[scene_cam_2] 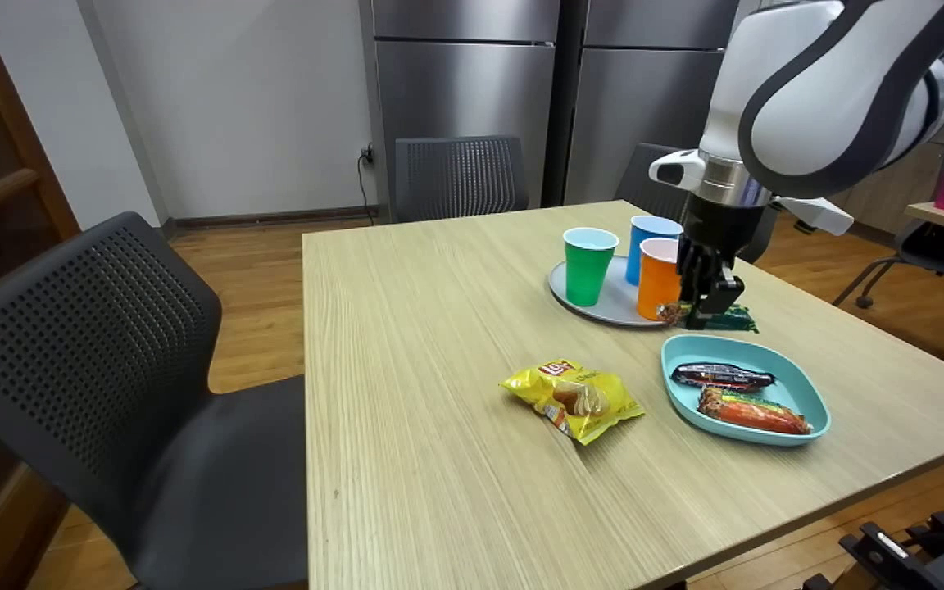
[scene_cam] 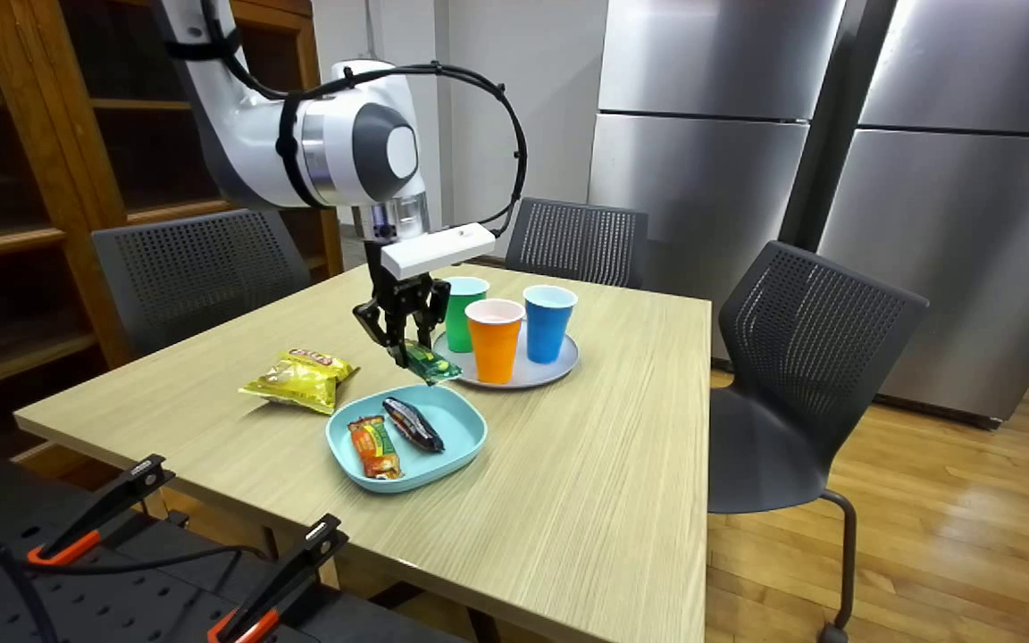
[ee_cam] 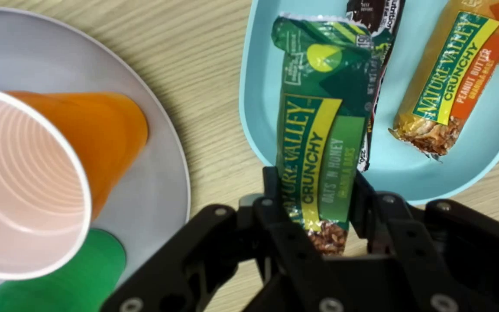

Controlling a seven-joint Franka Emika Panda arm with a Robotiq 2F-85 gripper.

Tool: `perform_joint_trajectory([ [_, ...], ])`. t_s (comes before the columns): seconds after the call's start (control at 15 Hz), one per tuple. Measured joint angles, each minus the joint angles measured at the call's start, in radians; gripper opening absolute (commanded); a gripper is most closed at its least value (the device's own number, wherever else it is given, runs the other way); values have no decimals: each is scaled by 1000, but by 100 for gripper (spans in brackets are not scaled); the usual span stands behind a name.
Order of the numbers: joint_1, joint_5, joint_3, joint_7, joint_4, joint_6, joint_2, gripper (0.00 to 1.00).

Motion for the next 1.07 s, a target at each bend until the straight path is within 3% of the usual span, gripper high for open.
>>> perform_joint_trajectory([
  [0.47,-54,50,4,-85,3,45,41,14],
  [1.07,-92,51,6,-95,-17,87,82,14],
])
